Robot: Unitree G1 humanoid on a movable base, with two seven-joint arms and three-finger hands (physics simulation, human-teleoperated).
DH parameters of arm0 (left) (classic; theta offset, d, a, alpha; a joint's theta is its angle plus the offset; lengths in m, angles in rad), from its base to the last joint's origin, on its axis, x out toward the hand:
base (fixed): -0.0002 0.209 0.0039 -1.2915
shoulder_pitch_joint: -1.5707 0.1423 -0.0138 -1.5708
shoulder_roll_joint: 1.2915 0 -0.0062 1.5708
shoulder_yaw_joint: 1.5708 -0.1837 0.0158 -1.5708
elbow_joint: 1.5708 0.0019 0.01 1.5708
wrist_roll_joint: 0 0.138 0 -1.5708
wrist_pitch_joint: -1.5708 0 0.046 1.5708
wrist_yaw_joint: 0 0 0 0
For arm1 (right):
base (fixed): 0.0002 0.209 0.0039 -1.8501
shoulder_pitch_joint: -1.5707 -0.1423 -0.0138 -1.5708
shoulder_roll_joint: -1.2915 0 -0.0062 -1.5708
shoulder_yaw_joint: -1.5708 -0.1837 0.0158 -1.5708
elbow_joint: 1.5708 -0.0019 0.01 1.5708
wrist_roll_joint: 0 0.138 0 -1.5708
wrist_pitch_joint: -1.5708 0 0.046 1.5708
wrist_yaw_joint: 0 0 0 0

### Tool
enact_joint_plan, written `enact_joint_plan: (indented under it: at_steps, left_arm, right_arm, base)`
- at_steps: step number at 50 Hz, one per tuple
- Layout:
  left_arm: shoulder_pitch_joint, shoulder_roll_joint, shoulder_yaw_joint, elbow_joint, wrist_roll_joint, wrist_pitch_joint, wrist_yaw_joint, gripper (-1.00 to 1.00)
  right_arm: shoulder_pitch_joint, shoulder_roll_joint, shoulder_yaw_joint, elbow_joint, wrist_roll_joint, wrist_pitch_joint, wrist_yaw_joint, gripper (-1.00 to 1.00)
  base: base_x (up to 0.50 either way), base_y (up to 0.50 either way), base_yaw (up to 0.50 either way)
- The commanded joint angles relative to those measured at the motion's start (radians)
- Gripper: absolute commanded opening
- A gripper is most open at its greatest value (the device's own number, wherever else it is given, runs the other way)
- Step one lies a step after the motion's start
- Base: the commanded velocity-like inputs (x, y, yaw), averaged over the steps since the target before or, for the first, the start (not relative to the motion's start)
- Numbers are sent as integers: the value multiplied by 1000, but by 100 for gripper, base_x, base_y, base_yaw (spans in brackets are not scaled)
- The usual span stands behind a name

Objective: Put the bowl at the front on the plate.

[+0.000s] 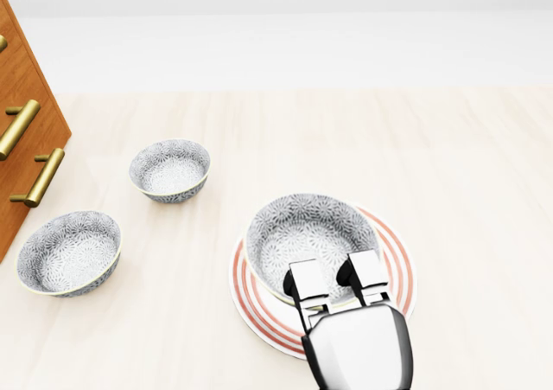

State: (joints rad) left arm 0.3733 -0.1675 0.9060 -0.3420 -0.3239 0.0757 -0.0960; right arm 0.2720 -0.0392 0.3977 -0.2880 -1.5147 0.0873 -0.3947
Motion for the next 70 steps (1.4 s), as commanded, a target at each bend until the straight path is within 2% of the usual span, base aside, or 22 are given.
enact_joint_plan:
  at_steps: [1, 5, 8, 30, 31, 34, 35, 36, 37, 43, 45, 48, 53, 59, 60, 62, 65, 67, 69, 70]
  left_arm:
    - [3, -2, 5, -11, -2, 9, -3, 100]
    - [-3, 0, 0, 4, 4, -3, -1, 100]
    - [1, -1, 2, -6, 0, 5, -2, 100]
    - [0, -2, 4, -7, 1, 6, -4, 100]
    - [-5, -1, 0, 8, 6, -5, -2, 100]
    - [0, -1, 2, -3, 3, 3, -3, 100]
    - [-9, 1, -3, 18, 10, -12, 0, 100]
    - [-4, 2, -4, 9, 5, -5, 2, 100]
    - [2, 2, 0, -11, -2, 12, 3, 100]
    - [-4, 1, -2, 1, 8, 3, 2, 100]
    - [-1, 2, -1, -8, 5, 9, 4, 100]
    - [-7, 3, -7, 10, 12, -4, 6, 100]
    - [-2, 2, -8, -1, 11, 2, 8, 100]
    - [-4, 4, -10, 10, 11, -7, 9, 100]
    - [0, 3, -8, 0, 6, 2, 7, 100]
    - [-2, 3, -8, 5, 7, -1, 7, 100]
    - [1, 2, -5, -6, 5, 7, 6, 100]
    - [0, 1, -2, -5, 5, 5, 3, 100]
    - [-5, 2, -5, 11, 9, -7, 2, 100]
    - [4, 1, 0, -12, 1, 11, 1, 100]
  right_arm:
    - [12, -9, -5, -23, -11, 0, -11, -100]
    - [10, -6, -2, -22, -40, 0, 5, -100]
    - [6, -14, 11, -16, -40, 0, 20, -100]
    - [7, -11, 8, -16, -42, 0, 19, -100]
    - [12, -13, 3, -11, -35, 0, 10, -100]
    - [9, -16, -21, 26, -21, 0, -10, -100]
    - [12, -17, -25, 32, -17, 0, -15, -100]
    - [12, -17, -27, 40, -24, 0, -13, -100]
    - [9, -18, -36, 51, -24, 0, -17, -100]
    - [-4, -10, -60, 76, -42, 0, -7, -100]
    - [-12, -8, -64, 76, -49, 0, 1, -100]
    - [-23, -6, -83, 81, -43, 0, 9, -100]
    - [-41, -2, -97, 108, -44, 0, 10, -100]
    - [-73, 10, -118, 163, -31, 0, -10, -100]
    - [-83, 14, -123, 180, -24, 0, -20, -100]
    - [-96, 21, -126, 205, -18, 0, -32, -100]
    - [-110, 25, -128, 235, -9, 0, -45, -100]
    - [-111, 27, -122, 226, -9, 0, -41, -100]
    - [-120, 29, -124, 241, -5, 0, -44, -100]
    - [-126, 30, -125, 256, -3, 0, -50, -100]
  base:
    - [0, 0, 0]
    - [0, 0, 0]
    - [0, 0, 0]
    - [0, 0, 0]
    - [0, 0, 0]
    - [0, 0, 0]
    - [0, 0, 0]
    - [0, 0, 0]
    - [0, 0, 0]
    - [0, 0, 0]
    - [0, 0, 0]
    - [0, 0, 0]
    - [0, 0, 0]
    - [0, 0, 0]
    - [0, 0, 0]
    - [0, 0, 0]
    - [0, 0, 0]
    - [0, 0, 0]
    - [0, 0, 0]
    - [0, 0, 0]
